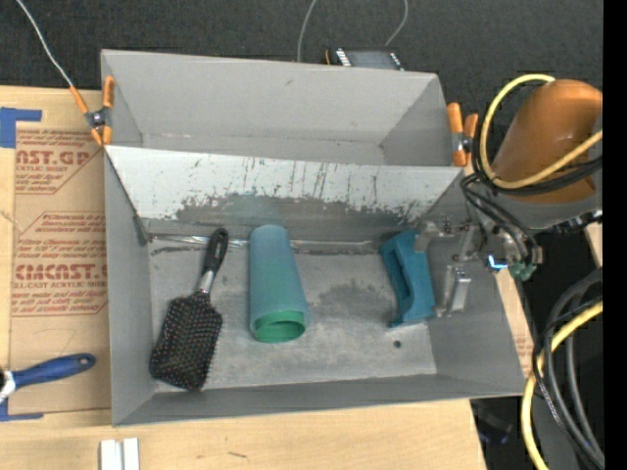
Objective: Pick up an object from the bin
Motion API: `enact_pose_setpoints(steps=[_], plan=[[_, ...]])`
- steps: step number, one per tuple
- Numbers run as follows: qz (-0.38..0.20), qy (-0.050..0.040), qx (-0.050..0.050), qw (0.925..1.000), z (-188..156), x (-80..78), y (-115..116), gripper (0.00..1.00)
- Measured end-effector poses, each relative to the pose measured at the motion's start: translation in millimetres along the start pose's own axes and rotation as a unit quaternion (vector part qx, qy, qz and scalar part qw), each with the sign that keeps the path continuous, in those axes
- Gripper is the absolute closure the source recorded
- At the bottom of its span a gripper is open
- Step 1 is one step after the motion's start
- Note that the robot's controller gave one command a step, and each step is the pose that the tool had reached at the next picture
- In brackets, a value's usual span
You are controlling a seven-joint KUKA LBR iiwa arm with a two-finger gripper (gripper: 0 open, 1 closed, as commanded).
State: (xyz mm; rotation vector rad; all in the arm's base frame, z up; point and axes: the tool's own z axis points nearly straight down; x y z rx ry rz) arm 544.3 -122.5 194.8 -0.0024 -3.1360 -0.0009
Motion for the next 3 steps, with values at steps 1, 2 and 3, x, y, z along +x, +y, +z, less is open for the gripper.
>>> enact_pose_setpoints(steps=[1,2,3], plan=[[0.114,0.002,-0.001,0.9935,37,55.9,4,0.0],[0.17,0.0002,-0.002,0.9855,124,61.9,23,0.0],[0.169,-0.0058,-0.002,0.9856,120,58.2,24,1.0]])
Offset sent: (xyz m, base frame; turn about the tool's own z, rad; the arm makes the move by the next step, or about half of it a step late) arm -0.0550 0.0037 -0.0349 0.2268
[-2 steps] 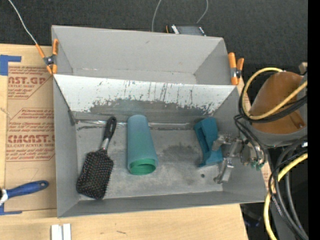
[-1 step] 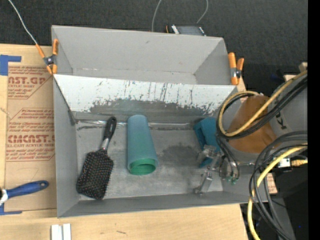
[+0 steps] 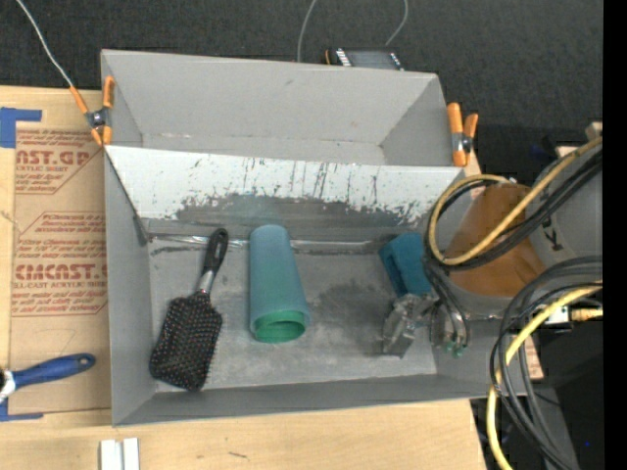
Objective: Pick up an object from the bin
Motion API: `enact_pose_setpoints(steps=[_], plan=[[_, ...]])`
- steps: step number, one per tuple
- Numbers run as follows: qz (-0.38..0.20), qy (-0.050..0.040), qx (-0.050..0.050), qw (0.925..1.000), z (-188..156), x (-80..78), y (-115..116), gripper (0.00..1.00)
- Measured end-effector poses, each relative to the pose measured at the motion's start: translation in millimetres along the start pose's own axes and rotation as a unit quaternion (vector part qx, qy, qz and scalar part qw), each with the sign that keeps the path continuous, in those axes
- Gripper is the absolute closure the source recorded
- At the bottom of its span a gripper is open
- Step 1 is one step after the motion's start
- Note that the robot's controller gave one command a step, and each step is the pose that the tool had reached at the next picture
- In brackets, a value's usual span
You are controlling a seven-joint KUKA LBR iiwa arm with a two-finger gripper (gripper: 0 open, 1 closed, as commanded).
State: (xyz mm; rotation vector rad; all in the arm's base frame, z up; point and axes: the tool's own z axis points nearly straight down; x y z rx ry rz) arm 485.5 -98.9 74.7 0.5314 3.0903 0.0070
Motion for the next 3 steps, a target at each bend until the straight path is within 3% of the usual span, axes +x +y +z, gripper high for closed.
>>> enact_pose_setpoints(steps=[1,3], plan=[[0.001,0.0059,0.002,1.0,1.8,3.1,-3.0,0.0],[0.001,0.0059,0.003,1.0,1.6,2.9,-3.4,0.0]])
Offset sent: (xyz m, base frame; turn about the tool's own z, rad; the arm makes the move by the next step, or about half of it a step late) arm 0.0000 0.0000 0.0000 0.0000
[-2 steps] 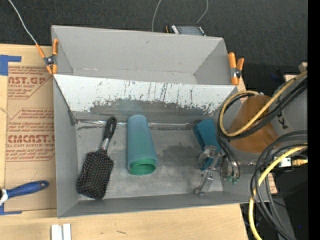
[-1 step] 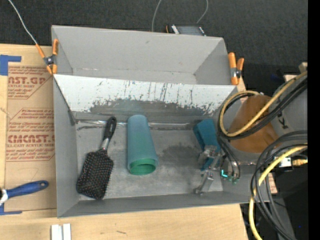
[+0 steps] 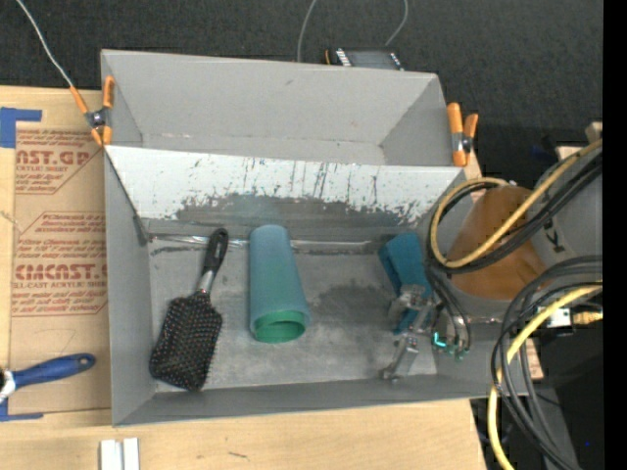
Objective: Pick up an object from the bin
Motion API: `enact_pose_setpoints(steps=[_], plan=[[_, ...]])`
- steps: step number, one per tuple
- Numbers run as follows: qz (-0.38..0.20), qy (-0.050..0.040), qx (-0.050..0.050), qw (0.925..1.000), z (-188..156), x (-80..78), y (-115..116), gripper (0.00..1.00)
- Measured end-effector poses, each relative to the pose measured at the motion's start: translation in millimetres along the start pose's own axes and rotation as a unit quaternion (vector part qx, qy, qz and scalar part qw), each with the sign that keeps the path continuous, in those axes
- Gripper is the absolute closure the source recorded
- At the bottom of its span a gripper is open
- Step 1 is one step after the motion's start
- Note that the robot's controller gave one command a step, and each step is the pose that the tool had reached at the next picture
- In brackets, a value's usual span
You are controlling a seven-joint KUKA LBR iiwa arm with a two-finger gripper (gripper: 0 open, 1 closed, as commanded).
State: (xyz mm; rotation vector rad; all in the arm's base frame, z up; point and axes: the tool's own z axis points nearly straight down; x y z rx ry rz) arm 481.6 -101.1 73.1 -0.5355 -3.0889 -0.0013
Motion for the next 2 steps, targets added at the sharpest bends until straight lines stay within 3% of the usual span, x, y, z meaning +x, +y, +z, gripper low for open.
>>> enact_pose_setpoints(steps=[2], plan=[[0.0,0.0,0.0,1.0,0.0,0.0,-0.1,0.0]])
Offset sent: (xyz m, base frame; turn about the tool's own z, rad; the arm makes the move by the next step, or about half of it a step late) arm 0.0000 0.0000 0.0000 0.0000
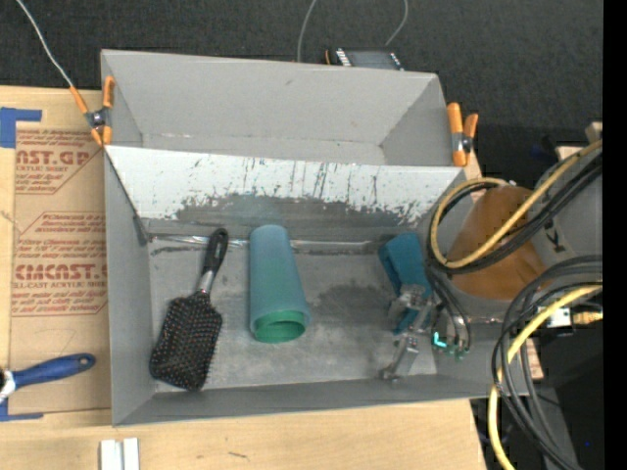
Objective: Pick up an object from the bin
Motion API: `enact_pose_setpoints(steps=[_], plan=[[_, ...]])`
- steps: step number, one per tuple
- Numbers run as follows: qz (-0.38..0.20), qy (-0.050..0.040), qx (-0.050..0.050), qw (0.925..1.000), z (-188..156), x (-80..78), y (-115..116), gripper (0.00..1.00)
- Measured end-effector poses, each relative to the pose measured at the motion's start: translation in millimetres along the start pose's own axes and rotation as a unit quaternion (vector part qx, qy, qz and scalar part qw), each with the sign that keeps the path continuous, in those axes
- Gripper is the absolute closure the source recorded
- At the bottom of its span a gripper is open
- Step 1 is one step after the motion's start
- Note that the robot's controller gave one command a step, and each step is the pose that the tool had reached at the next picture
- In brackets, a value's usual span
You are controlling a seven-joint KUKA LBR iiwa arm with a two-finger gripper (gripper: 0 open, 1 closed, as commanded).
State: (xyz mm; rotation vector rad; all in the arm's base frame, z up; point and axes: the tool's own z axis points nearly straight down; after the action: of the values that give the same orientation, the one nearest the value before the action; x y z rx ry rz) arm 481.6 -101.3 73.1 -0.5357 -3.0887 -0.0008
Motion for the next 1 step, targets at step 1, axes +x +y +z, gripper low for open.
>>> enact_pose_setpoints(steps=[1], plan=[[0.0,0.0,0.0,1.0,0.0,0.0,0.0,0.0]])
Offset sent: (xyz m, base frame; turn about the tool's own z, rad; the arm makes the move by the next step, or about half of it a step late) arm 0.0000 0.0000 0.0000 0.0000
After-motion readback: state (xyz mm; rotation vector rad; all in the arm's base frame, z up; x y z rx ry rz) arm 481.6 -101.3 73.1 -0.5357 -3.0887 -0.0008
